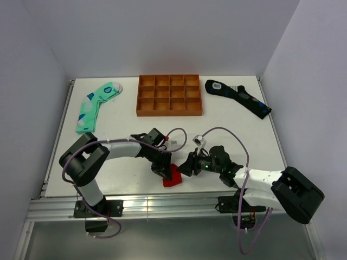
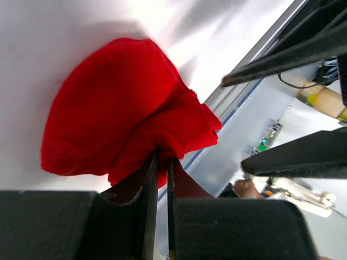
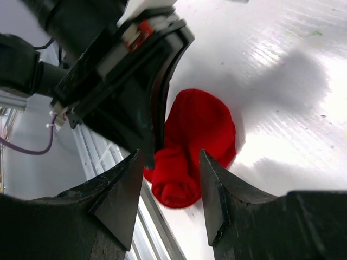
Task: Roll the socks
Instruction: Roll the sock at the center of the board.
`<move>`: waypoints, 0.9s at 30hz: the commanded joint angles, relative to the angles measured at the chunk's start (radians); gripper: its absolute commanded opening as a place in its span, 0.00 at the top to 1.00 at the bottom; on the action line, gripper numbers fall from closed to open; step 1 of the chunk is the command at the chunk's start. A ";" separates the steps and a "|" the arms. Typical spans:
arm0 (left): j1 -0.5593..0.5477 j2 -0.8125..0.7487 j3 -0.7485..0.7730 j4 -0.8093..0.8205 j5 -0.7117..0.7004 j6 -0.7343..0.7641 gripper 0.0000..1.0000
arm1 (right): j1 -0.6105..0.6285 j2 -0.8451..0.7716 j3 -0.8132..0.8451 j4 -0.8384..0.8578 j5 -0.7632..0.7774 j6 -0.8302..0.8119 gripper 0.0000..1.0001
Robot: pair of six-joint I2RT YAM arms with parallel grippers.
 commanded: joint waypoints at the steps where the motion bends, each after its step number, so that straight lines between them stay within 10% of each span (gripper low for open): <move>1: 0.034 0.025 -0.018 -0.103 -0.005 0.064 1.00 | 0.028 -0.012 -0.049 0.169 0.040 0.005 0.47; 27: 0.101 0.099 -0.015 -0.116 0.075 0.122 1.00 | 0.150 0.209 -0.029 0.360 0.046 -0.080 0.48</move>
